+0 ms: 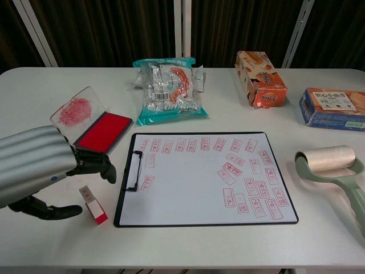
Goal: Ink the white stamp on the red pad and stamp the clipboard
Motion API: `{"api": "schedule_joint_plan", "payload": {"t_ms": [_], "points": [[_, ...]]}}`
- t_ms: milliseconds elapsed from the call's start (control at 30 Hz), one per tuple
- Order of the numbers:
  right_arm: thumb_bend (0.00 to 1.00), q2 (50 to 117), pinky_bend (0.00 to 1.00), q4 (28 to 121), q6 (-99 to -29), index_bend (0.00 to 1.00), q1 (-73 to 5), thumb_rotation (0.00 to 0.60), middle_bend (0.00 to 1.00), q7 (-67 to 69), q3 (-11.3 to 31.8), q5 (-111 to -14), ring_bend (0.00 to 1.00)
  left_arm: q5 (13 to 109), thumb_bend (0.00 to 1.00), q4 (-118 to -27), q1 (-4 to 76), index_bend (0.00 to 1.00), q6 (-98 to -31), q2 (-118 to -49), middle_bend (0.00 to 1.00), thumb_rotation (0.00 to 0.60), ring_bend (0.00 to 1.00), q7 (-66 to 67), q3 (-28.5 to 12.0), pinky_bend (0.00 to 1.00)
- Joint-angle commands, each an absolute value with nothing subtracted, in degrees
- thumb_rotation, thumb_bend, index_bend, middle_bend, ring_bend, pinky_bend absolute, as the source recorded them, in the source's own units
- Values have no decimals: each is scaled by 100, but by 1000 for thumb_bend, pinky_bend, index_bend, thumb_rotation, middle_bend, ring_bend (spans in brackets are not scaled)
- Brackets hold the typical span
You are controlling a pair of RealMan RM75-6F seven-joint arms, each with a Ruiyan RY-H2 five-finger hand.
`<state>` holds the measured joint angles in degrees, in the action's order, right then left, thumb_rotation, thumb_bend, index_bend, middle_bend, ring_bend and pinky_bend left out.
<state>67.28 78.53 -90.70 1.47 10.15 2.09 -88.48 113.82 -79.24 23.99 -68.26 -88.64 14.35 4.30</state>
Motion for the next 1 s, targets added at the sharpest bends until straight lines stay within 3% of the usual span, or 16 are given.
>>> {"api": "schedule_joint_plan", "payload": {"t_ms": [33,433,1000], "points": [[318,6723,0,7852,-9063,0,142,600,0,1016,216,-8842,0,11262,223,-7912,2435,344,-6754,-8849,375,600,830,1510,453,916],[319,6766,0,7803,-9042,0,140,600,0,1021,215,-8838,0,11247,319,-7626,2590,405,-6826,-9061,428,600,853,1528,641,935],[319,6798,0,7706,-8997,0,146,600,0,1096,219,-8798,0,11012,374,-7642,2720,464,-6786,-9081,477,600,861,1615,755,942]]}}
